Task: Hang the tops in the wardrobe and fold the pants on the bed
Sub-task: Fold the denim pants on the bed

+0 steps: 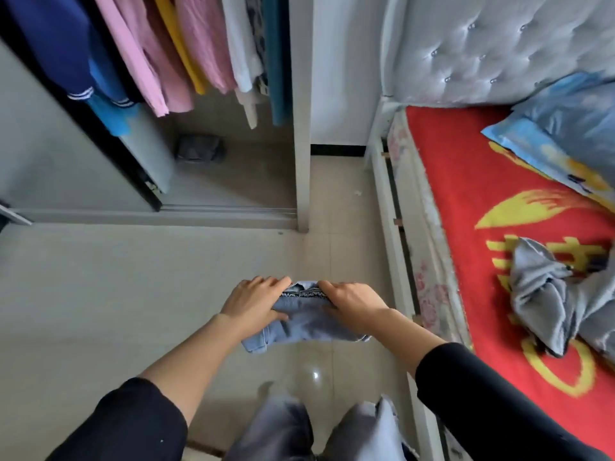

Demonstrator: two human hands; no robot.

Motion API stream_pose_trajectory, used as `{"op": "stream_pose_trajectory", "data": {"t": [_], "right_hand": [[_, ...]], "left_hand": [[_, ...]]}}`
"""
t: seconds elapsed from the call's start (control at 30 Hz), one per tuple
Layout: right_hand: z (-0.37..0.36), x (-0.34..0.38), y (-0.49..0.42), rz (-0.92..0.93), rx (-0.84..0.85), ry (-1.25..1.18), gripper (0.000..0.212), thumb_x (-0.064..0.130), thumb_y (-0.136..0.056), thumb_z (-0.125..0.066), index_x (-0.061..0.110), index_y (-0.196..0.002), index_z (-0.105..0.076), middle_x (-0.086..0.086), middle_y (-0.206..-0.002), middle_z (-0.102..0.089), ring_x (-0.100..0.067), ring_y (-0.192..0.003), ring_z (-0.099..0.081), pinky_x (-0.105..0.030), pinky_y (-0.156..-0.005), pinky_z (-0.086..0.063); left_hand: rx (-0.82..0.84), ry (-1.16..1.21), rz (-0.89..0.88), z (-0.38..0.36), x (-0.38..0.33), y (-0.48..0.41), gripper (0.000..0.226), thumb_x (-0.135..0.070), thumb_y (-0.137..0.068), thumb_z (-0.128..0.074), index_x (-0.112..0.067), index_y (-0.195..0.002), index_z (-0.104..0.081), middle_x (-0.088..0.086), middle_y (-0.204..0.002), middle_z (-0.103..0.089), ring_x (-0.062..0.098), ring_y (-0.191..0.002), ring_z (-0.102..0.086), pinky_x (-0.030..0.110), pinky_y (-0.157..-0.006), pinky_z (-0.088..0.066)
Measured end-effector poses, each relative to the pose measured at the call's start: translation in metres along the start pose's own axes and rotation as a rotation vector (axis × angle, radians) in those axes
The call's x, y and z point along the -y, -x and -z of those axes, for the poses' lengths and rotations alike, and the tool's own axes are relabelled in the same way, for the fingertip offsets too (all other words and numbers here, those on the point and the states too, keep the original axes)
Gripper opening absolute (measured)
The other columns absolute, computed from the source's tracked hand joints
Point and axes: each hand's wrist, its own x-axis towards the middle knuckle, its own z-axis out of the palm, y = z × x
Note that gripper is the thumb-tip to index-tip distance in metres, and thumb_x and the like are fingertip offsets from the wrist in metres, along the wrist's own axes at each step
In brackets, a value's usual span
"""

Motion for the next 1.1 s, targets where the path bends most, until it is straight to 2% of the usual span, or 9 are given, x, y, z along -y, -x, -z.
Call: {"op": "stream_pose_trajectory", "data": {"t": [0.1,0.23,0.47,0.6,0.73,0.9,1.1], "right_hand": [[0.019,0.042,-0.061,0.065,0.025,0.002,0.027,0.022,-0.094,-0.041,0.015,-0.120,-0.042,-0.011,-0.109,-0.064,-0.035,-0.096,-0.060,-0.040,-0.075,-0.047],[0.046,0.079,-0.138,0.144,0.032,0.053,0.027,0.021,-0.095,-0.039,0.015,-0.121,-0.042,-0.013,-0.110,-0.063,-0.034,-0.096,-0.061,-0.036,-0.070,-0.039],[0.070,0.097,-0.271,0.178,0.017,0.077,0.023,0.024,-0.096,-0.038,0.017,-0.118,-0.041,-0.011,-0.105,-0.065,-0.031,-0.092,-0.062,-0.033,-0.067,-0.037],[0.077,0.091,-0.358,0.148,0.044,0.061,0.026,0.025,-0.094,-0.040,0.018,-0.119,-0.041,-0.009,-0.107,-0.065,-0.032,-0.095,-0.062,-0.034,-0.069,-0.039],[0.093,0.087,-0.446,0.091,0.088,0.036,0.030,0.023,-0.093,-0.042,0.021,-0.123,-0.042,-0.008,-0.110,-0.065,-0.031,-0.096,-0.063,-0.037,-0.075,-0.047],[0.111,0.081,-0.537,0.017,0.055,0.011,0.033,0.027,-0.091,-0.042,0.027,-0.124,-0.042,-0.006,-0.113,-0.065,-0.031,-0.099,-0.063,-0.037,-0.078,-0.049],[0.077,0.058,-0.650,-0.116,-0.013,-0.036,0.044,0.018,-0.085,-0.048,0.033,-0.125,-0.044,0.001,-0.116,-0.063,-0.027,-0.104,-0.061,-0.036,-0.083,-0.048]], "left_hand": [[-0.032,-0.007,0.077,0.014,0.066,0.010,0.052,-0.051,-0.084,-0.059,-0.025,-0.125,-0.040,-0.004,-0.119,-0.058,0.022,-0.109,-0.055,0.035,-0.088,-0.044],[-0.076,0.010,0.165,0.029,0.140,0.009,0.051,-0.052,-0.084,-0.060,-0.024,-0.123,-0.041,-0.004,-0.114,-0.059,0.022,-0.103,-0.057,0.034,-0.084,-0.044],[-0.082,-0.040,0.198,0.047,0.253,-0.051,0.051,-0.050,-0.087,-0.057,-0.023,-0.125,-0.038,-0.003,-0.113,-0.059,0.021,-0.101,-0.058,0.035,-0.083,-0.047],[-0.042,-0.033,0.210,0.056,0.318,-0.109,0.051,-0.048,-0.086,-0.060,-0.022,-0.124,-0.037,-0.002,-0.112,-0.059,0.022,-0.101,-0.058,0.035,-0.085,-0.047],[0.015,0.017,0.196,0.070,0.386,-0.168,0.050,-0.047,-0.086,-0.061,-0.021,-0.122,-0.037,0.000,-0.112,-0.059,0.025,-0.103,-0.057,0.038,-0.085,-0.047],[-0.020,-0.049,0.156,0.086,0.460,-0.235,0.050,-0.047,-0.085,-0.061,-0.019,-0.119,-0.038,0.001,-0.111,-0.059,0.026,-0.104,-0.058,0.039,-0.080,-0.048],[-0.055,-0.075,0.106,0.045,0.540,-0.330,0.043,-0.042,-0.086,-0.062,-0.021,-0.115,-0.039,0.000,-0.109,-0.059,0.026,-0.101,-0.059,0.039,-0.080,-0.048]]}}
